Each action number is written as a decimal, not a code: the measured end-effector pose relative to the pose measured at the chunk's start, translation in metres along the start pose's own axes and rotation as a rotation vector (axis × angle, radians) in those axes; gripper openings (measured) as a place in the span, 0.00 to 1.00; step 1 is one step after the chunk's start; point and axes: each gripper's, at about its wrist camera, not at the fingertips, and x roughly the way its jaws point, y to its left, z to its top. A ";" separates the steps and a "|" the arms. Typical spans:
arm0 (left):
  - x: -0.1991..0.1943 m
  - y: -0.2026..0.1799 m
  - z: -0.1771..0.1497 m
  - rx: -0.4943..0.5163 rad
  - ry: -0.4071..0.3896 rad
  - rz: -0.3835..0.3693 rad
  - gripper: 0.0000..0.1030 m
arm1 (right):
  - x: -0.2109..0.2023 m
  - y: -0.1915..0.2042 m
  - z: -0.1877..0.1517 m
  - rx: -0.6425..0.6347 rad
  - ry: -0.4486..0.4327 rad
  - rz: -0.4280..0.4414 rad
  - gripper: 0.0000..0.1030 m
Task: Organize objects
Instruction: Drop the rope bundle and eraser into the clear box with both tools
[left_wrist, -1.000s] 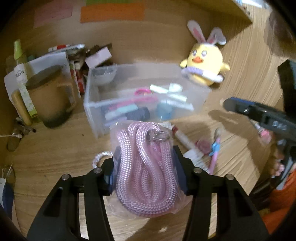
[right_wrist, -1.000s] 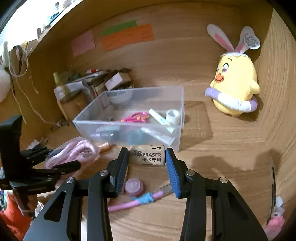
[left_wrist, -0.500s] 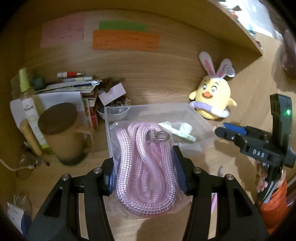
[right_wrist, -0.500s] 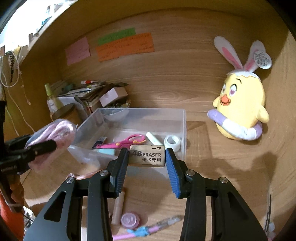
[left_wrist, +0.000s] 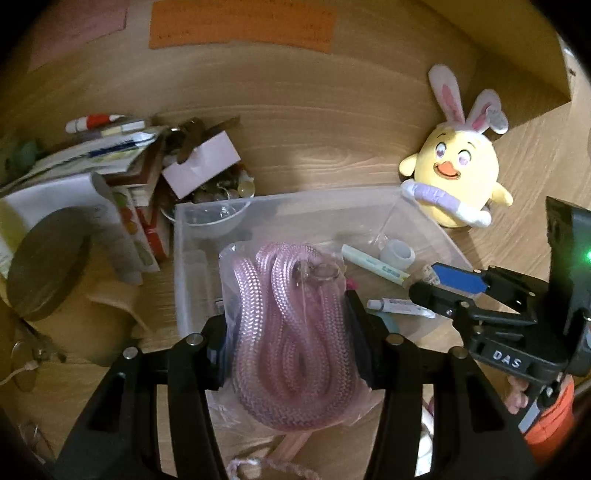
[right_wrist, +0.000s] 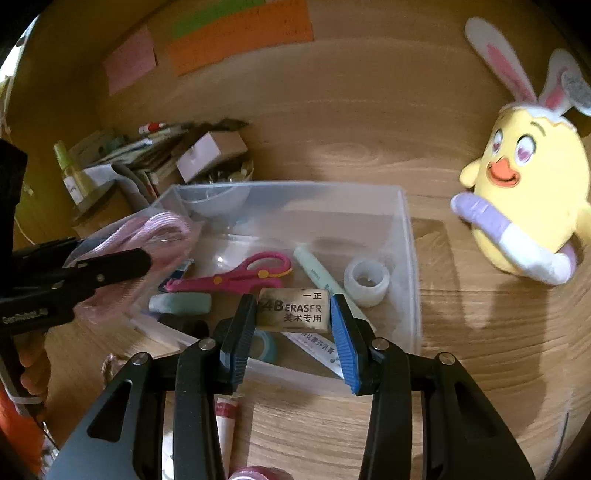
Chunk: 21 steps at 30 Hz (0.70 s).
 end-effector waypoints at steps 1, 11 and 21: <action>0.002 -0.001 0.001 -0.002 -0.002 0.002 0.52 | 0.000 0.000 0.000 0.003 -0.003 0.000 0.37; -0.034 -0.017 -0.005 0.055 -0.075 0.035 0.61 | -0.024 0.009 -0.007 -0.033 -0.034 -0.006 0.52; -0.071 -0.026 -0.050 0.121 -0.098 0.097 0.87 | -0.063 0.026 -0.037 -0.077 -0.067 -0.001 0.54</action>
